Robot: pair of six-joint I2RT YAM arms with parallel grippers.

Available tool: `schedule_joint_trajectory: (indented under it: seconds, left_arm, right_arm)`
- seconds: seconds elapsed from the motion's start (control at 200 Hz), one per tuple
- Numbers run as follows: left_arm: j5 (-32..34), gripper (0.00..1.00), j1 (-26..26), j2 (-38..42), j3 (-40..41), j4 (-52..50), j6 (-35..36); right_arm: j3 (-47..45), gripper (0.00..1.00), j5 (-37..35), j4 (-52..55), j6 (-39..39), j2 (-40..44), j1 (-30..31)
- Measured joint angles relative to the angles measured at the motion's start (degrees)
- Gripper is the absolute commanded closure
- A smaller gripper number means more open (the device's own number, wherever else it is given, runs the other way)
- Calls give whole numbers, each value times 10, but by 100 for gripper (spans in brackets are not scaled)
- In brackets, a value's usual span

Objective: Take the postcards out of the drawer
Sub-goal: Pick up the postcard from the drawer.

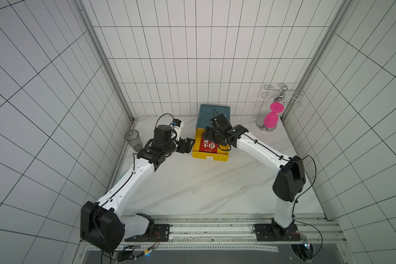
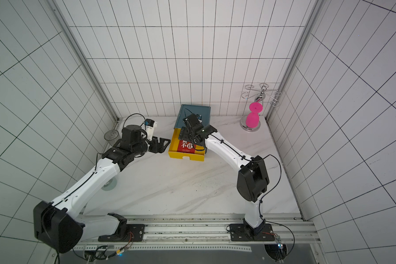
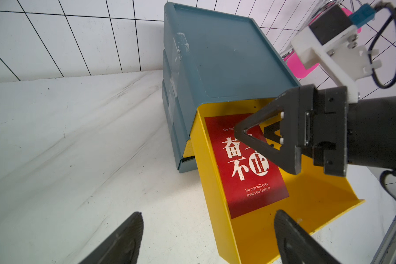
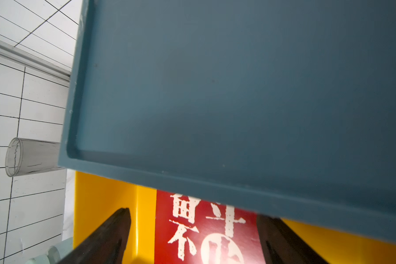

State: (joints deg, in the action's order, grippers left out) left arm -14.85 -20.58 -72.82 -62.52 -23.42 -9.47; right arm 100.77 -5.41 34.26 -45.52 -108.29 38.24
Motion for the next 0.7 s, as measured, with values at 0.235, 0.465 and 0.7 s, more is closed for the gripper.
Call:
schedule_joint_trajectory:
  seconds: [0.235, 0.465, 0.7]
  left_arm:
    - [0, 12, 0, 0, 0, 0, 0]
    - [0, 12, 0, -4, 0, -1, 1]
    - [0, 12, 0, -8, 0, -4, 1]
  right_arm:
    - [0, 12, -4, 3, -3, 0, 0]
    - [0, 11, -33, 35, -8, -2, 0]
    - [14, 11, -47, 40, -8, -22, 3]
